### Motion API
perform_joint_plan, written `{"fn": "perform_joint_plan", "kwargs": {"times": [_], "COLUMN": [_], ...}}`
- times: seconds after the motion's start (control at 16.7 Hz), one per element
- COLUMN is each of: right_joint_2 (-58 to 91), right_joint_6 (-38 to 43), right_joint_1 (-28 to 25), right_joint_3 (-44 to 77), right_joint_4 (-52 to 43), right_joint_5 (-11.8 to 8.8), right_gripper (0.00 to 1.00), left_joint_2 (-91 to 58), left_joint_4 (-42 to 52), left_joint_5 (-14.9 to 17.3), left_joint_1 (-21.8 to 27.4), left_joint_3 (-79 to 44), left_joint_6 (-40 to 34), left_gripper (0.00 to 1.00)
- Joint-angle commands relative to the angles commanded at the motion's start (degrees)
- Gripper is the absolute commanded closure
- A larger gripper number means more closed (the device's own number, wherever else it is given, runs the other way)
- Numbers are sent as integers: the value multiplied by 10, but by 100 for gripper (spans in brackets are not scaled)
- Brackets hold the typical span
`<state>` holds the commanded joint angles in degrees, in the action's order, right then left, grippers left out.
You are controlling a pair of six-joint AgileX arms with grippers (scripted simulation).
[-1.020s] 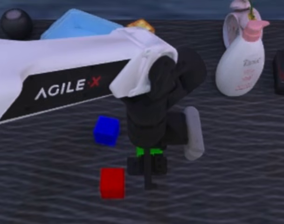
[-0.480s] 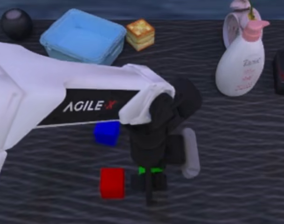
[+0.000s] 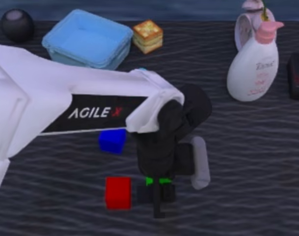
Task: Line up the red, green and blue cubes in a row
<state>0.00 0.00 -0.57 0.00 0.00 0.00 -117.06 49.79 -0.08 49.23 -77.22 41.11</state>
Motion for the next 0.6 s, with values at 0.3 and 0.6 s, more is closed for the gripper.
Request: {"fn": "perform_joint_plan", "kwargs": {"times": [0.3,0.6], "right_joint_2": [0,0], "right_joint_6": [0,0], "right_joint_1": [0,0], "right_joint_3": [0,0], "right_joint_4": [0,0], "right_joint_5": [0,0], "right_gripper": [0,0], "left_joint_2": [0,0], "left_joint_4": [0,0], "left_joint_5": [0,0], "left_joint_1": [0,0], "left_joint_3": [0,0], "left_joint_6": [0,0], "left_gripper": [32,0]}}
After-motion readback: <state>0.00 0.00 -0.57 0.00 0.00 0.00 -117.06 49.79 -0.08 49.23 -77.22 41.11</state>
